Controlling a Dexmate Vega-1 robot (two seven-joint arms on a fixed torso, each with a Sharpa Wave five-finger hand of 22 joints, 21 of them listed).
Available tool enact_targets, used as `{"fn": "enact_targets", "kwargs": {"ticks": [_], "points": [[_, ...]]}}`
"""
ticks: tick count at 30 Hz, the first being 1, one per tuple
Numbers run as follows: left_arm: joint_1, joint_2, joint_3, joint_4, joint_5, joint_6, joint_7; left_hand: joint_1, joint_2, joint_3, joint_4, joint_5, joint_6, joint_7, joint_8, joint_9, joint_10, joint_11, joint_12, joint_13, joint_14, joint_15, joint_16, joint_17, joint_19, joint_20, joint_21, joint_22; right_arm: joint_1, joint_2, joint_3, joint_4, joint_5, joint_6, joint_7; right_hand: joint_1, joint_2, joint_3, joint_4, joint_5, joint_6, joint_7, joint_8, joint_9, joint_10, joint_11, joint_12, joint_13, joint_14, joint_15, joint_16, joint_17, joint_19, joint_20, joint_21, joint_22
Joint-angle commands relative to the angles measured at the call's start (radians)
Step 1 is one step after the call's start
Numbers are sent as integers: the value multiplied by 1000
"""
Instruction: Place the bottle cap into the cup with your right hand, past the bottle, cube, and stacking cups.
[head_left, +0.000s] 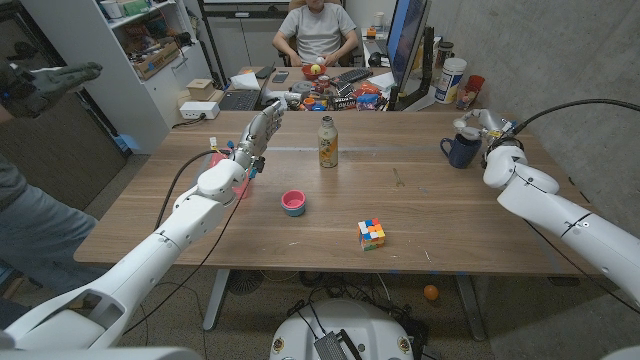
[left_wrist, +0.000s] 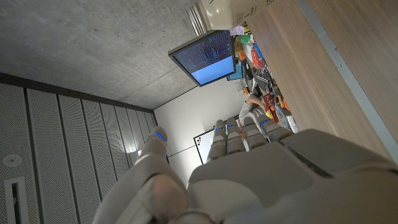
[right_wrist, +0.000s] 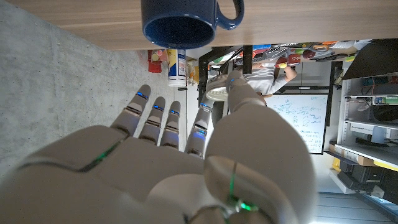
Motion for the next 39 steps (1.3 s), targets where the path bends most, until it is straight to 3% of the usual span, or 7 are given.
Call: {"fn": "enact_targets", "kwargs": {"ticks": [1, 29, 30, 34, 39], "points": [[-6, -10, 10, 9, 3, 6, 0, 3, 7, -7, -1, -2, 9, 4, 4, 3, 1, -5, 6, 3, 1, 7, 3, 3, 1, 5, 1, 2, -9, 10, 25, 41, 62, -7, -39, 3, 8, 9, -2, 6, 125, 21, 54, 15, 11, 1, -3, 3, 4, -1, -1, 3, -1, -5, -4, 3], [-13, 2, 24, -1, 26, 38, 8, 3, 8, -9, -2, -2, 9, 3, 4, 3, -2, -4, 6, 3, 1, 6, 3, 3, -1, 6, 0, 2, 48, 51, -41, 148, 114, -8, -60, 6, 10, 9, -4, 4, 124, 20, 57, 13, 11, -1, -10, 6, 8, -4, -4, 4, -3, -5, -5, 3], [-13, 2, 23, -1, 25, 39, 6, 3, 8, -9, -2, -2, 10, 3, 4, 3, -3, -5, 5, 3, 0, 6, 3, 3, -1, 7, 0, 2, 49, 52, -43, 148, 114, -10, -61, 5, 10, 9, -3, 4, 109, 21, 51, 11, 8, 1, -12, 6, 8, -4, -5, 5, -4, -5, -5, 3], [-15, 3, 23, 5, 24, 39, 2, 3, 8, -9, -2, -2, 10, 3, 4, 3, -1, -2, 6, 3, 0, 7, 3, 4, -1, 7, 0, 2, 49, 54, -44, 150, 120, -10, -66, -4, 6, 11, 0, 3, -25, 25, -28, -19, -7, 5, -28, 4, 4, 2, -13, 6, -8, 2, -6, 3], [-19, 1, 24, 15, 21, 36, -5, 3, 8, -10, -2, -2, 10, 3, 4, 3, -1, -4, 6, 3, 0, 8, 3, 4, -1, 7, 0, 2, 48, 53, -45, 149, 127, -17, -67, -6, 3, 11, -1, 3, -63, 28, -56, -33, -11, 4, -32, 3, 1, 4, -17, 5, -11, 7, -7, 3]]}}
